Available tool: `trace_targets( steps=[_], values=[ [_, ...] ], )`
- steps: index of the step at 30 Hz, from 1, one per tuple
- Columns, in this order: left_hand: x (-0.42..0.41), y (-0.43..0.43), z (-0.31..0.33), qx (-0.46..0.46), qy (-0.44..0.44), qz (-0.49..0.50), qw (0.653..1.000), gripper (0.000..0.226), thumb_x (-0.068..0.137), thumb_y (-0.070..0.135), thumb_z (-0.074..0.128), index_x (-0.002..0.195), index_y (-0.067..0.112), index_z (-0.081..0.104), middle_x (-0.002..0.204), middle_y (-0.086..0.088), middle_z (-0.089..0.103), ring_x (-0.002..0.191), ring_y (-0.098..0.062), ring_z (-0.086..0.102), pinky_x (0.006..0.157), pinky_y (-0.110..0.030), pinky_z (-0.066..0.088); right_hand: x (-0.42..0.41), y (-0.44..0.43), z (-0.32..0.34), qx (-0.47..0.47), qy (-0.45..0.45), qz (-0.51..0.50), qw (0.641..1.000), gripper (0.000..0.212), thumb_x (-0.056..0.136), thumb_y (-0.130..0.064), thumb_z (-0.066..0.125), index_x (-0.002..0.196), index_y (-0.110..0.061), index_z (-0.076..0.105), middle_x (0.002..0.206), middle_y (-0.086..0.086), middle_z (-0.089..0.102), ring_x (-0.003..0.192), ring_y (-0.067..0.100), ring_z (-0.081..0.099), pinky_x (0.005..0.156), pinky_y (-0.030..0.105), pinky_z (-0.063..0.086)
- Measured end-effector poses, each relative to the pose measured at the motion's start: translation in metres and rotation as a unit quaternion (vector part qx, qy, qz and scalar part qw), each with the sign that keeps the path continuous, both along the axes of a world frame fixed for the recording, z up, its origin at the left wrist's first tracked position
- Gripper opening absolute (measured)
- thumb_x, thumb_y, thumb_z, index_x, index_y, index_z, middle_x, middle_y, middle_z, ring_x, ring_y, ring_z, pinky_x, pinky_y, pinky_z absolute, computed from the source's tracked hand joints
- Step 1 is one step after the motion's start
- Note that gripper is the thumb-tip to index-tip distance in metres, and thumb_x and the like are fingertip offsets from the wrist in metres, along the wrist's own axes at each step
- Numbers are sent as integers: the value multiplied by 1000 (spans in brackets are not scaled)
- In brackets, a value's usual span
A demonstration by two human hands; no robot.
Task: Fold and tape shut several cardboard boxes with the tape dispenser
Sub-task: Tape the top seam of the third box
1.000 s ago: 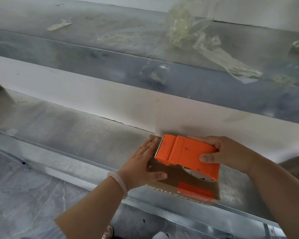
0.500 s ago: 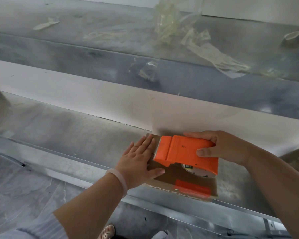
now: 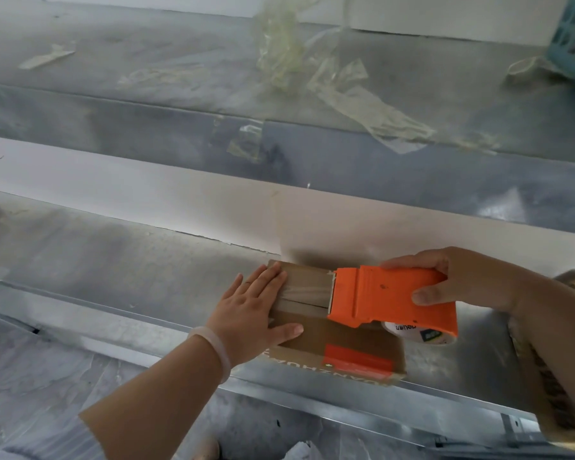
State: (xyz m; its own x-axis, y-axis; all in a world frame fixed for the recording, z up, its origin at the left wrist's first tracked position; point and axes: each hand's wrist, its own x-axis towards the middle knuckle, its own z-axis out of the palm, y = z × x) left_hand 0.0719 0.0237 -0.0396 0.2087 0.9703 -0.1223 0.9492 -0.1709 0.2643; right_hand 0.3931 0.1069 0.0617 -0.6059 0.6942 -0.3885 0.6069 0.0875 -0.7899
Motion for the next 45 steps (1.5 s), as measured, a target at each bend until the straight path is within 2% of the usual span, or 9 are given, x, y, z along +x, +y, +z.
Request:
trace_targets(
  steps=[3, 6, 10, 15, 19, 27, 33, 36, 45],
  values=[
    [2, 4, 6, 10, 37, -15, 999, 118, 60, 96, 3, 155, 26, 7, 163, 10, -1, 148, -9, -10, 120, -35, -10, -2, -2, 0, 9, -10, -3, 1000, 59, 52, -60, 79, 106, -69, 58, 110, -32, 63, 101, -3, 63, 78, 17, 53],
    [8, 16, 20, 3, 85, -43, 995, 100, 73, 84, 33, 152, 25, 16, 161, 2, 10, 149, -17, -9, 121, -41, -6, -5, -2, -1, 15, -22, -10, 1000, 52, 58, -54, 76, 102, -72, 57, 107, -37, 61, 100, -6, 62, 77, 15, 52],
    [24, 24, 19, -30, 9, -71, 997, 97, 74, 71, 58, 152, 33, 14, 160, 3, 7, 149, -17, -8, 120, -37, -9, -10, -2, 0, 25, -35, -5, 999, 48, 63, -51, 73, 99, -76, 54, 105, -39, 60, 97, -10, 60, 74, 12, 50],
    [25, 22, 3, 1, -47, -38, 998, 106, 60, 87, 46, 150, 39, 18, 160, 13, 9, 148, -10, 1, 121, -34, -7, -8, -1, -1, 29, -47, -9, 998, 50, 62, -52, 74, 100, -76, 53, 113, -29, 60, 101, -2, 62, 77, 16, 52],
    [23, 23, 4, -1, -69, -33, 997, 103, 61, 83, 54, 149, 40, 24, 159, 15, 12, 148, -10, 4, 120, -31, -9, -1, -1, 1, 16, -65, 4, 998, 55, 60, -59, 75, 107, -76, 50, 113, -31, 61, 106, 2, 61, 88, 24, 54],
    [23, 22, 8, -8, -94, -33, 995, 104, 58, 85, 49, 149, 39, 26, 158, 15, 13, 147, -13, 4, 115, -26, -13, 36, -8, 12, -3, -109, -16, 994, 62, 52, -66, 75, 107, -77, 48, 113, -33, 62, 104, 1, 63, 90, 24, 51],
    [22, 22, 7, -10, -91, -33, 995, 107, 54, 87, 45, 148, 39, 27, 157, 16, 13, 146, -12, 6, 114, -24, -12, 51, -12, 19, 7, -120, -38, 992, 61, 61, -57, 84, 110, -74, 51, 111, -33, 63, 101, 1, 64, 89, 24, 49],
    [23, 23, 7, -6, -94, -34, 995, 109, 52, 88, 42, 148, 38, 29, 157, 15, 15, 146, -13, 8, 114, -25, -10, 63, -18, 25, 2, -141, -64, 988, 55, 63, -48, 76, 105, -75, 52, 114, -27, 63, 106, 5, 59, 93, 31, 48],
    [22, 23, 5, -8, -90, -36, 995, 110, 52, 88, 42, 148, 38, 27, 157, 15, 13, 145, -12, 7, 114, -24, -9, 62, -34, 15, 11, -167, -59, 984, 57, 73, -48, 73, 116, -72, 45, 120, -28, 56, 108, 2, 57, 93, 27, 48]
  ],
)
